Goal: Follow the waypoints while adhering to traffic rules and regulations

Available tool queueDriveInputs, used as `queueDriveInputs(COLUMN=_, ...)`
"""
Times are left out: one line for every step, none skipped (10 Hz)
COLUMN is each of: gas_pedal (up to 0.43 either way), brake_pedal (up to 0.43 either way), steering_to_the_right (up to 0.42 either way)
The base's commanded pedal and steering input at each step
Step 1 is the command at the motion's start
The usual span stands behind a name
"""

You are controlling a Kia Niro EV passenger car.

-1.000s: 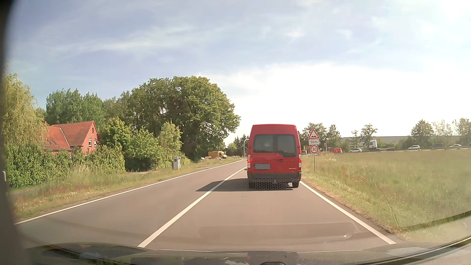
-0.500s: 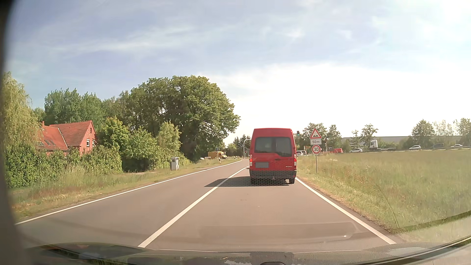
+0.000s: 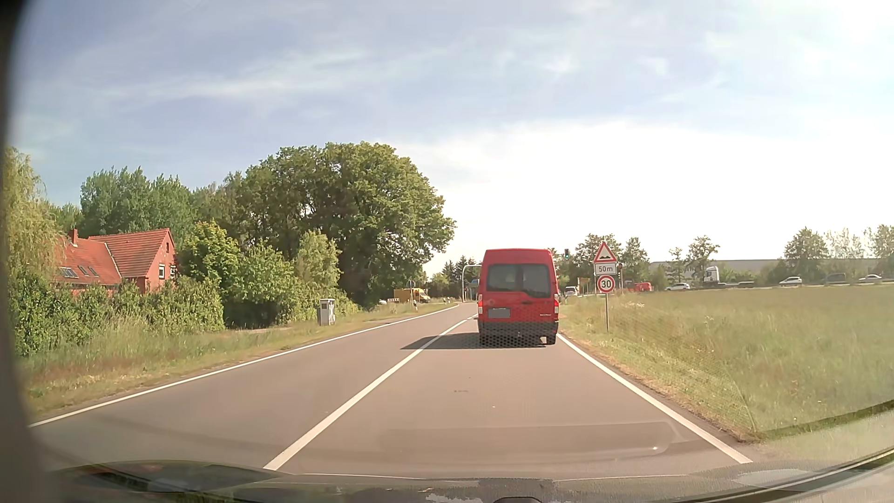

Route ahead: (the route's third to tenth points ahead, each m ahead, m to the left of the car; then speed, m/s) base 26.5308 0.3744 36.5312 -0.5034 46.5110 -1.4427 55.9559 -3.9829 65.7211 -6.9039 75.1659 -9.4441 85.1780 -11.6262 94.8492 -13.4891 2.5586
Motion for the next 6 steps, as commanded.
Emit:
queueDriveInputs(gas_pedal=0.331, brake_pedal=0.000, steering_to_the_right=0.000)
queueDriveInputs(gas_pedal=0.331, brake_pedal=0.000, steering_to_the_right=-0.001)
queueDriveInputs(gas_pedal=0.331, brake_pedal=0.000, steering_to_the_right=-0.001)
queueDriveInputs(gas_pedal=0.331, brake_pedal=0.000, steering_to_the_right=0.000)
queueDriveInputs(gas_pedal=0.331, brake_pedal=0.000, steering_to_the_right=0.000)
queueDriveInputs(gas_pedal=0.331, brake_pedal=0.000, steering_to_the_right=0.000)
